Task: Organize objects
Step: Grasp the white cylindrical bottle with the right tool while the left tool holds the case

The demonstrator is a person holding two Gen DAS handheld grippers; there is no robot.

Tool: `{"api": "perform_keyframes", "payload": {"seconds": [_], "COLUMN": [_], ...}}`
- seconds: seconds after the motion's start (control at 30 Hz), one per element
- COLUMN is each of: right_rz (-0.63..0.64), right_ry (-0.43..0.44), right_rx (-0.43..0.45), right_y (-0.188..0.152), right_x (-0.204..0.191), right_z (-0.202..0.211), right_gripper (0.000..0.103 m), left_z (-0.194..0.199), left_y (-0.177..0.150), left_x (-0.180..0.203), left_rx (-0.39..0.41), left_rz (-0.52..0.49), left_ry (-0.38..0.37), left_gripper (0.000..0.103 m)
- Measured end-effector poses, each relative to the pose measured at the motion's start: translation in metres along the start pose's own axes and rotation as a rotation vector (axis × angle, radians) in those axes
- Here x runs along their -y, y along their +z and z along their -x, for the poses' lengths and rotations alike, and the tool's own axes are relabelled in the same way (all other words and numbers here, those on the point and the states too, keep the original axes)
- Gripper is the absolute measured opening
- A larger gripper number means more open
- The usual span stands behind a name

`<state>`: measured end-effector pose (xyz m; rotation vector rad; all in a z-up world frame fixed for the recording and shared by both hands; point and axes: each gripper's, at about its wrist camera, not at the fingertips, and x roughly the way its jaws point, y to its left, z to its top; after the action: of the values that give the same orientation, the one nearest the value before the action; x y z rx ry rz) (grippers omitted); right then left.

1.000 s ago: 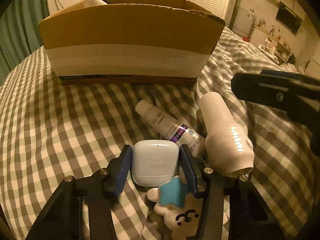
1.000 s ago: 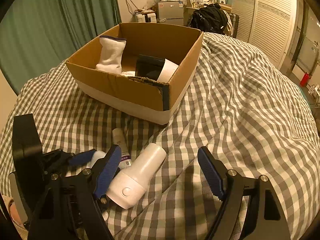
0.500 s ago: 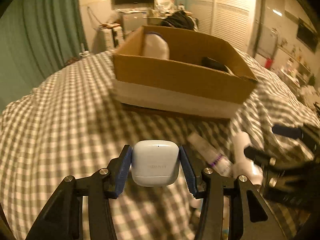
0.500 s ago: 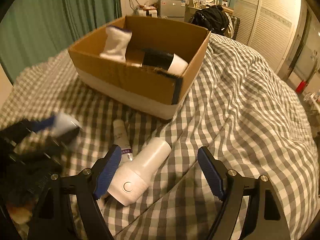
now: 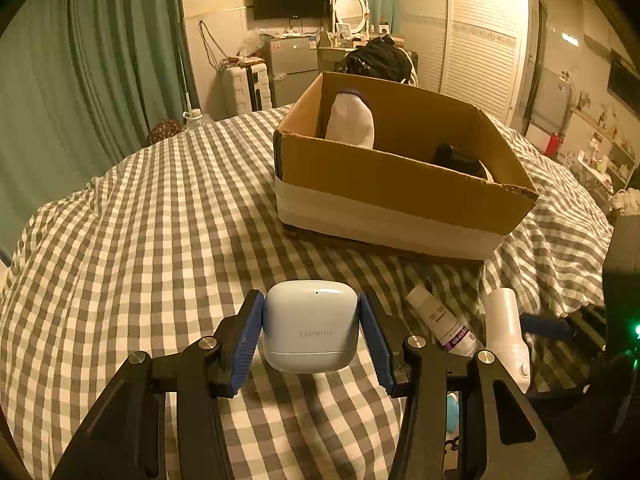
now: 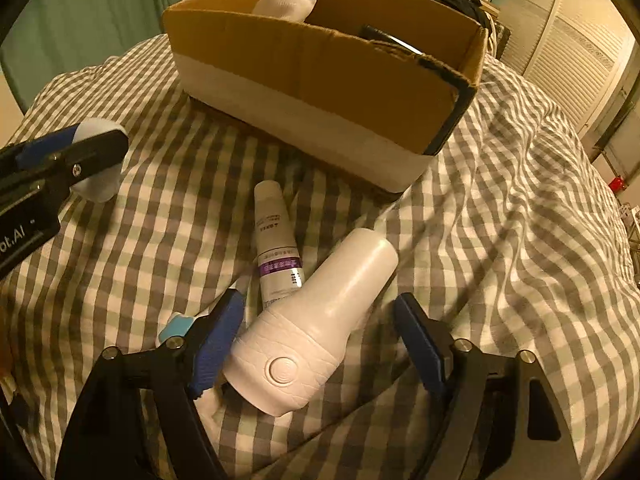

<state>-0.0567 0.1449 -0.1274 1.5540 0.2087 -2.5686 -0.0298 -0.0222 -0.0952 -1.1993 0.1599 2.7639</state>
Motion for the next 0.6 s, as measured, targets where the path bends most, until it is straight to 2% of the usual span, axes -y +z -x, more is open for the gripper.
{"api": "perform_keyframes", "payload": {"seconds": [0.23, 0.6], "right_rz": [0.047, 0.070], "right_ry": [0.023, 0.046], "right_rx": [0.004, 0.140], "right_y": [-0.005, -0.001], "right_x": [-0.012, -0.015], "right_z": [0.000, 0.035], "right_gripper": [0.049, 0.049], "left_z": [0.006, 0.014], "left_y": [-0.001, 0.002], "left_x": [-0.001, -0.007], "left_rx": [0.019, 0.032], "left_rz": [0.008, 0.042], "left_ry": [0.006, 0.010], "left_gripper": [0.050, 0.050]}}
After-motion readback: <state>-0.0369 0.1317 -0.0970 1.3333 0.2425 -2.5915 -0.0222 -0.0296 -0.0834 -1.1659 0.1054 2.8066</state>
